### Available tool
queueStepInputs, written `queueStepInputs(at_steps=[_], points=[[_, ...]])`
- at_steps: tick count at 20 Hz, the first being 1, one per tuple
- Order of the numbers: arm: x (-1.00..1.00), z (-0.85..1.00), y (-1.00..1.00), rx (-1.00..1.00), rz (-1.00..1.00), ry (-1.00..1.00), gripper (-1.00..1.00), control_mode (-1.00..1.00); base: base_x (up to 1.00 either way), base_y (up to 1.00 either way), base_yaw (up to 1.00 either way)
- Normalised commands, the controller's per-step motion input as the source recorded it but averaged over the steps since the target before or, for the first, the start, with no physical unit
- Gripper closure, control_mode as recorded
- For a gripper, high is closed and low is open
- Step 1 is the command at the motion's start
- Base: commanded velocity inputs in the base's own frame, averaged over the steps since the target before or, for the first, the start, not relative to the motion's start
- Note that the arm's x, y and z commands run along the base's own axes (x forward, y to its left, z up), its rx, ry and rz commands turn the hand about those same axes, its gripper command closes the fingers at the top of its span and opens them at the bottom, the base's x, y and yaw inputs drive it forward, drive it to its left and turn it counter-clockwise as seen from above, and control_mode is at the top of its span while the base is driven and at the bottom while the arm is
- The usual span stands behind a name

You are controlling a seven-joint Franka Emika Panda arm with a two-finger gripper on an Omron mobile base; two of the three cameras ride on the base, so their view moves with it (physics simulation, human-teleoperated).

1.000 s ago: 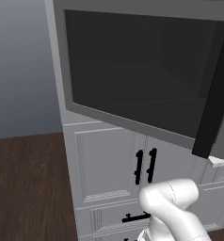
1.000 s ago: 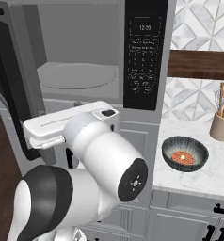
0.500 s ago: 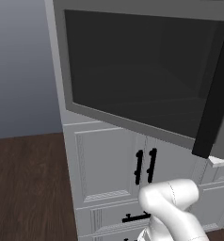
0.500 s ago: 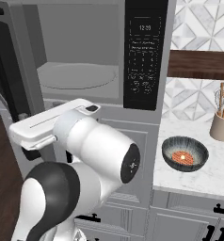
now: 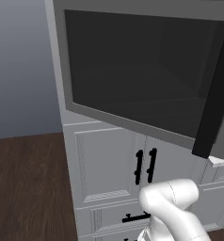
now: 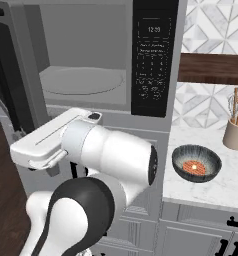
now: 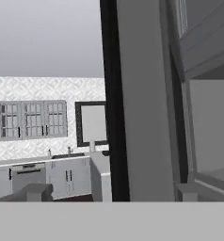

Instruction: Open the microwave, place the bowl with waffle inside the microwave, then close the microwave door and turn it on.

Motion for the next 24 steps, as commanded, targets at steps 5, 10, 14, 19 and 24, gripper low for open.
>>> queueStepInputs(at_steps=[5, 10, 14, 19, 24], points=[[-0.50, 0.00, 0.40, -0.01, 0.25, 0.00, -1.00, -1.00, 0.00, 0.00, 0.00], [-0.39, 0.00, 0.60, -0.02, 0.21, 0.00, -1.00, -1.00, 0.00, 0.00, 0.00], [-0.17, 0.00, 0.55, 0.00, 0.18, 0.00, -1.00, -1.00, 0.00, 0.00, 0.00], [-0.01, 0.00, 0.63, 0.00, 0.11, 0.01, -1.00, -1.00, 0.00, 0.00, 0.00], [0.00, 0.00, 0.67, 0.00, 0.10, 0.00, -1.00, -1.00, 0.00, 0.00, 0.00]])
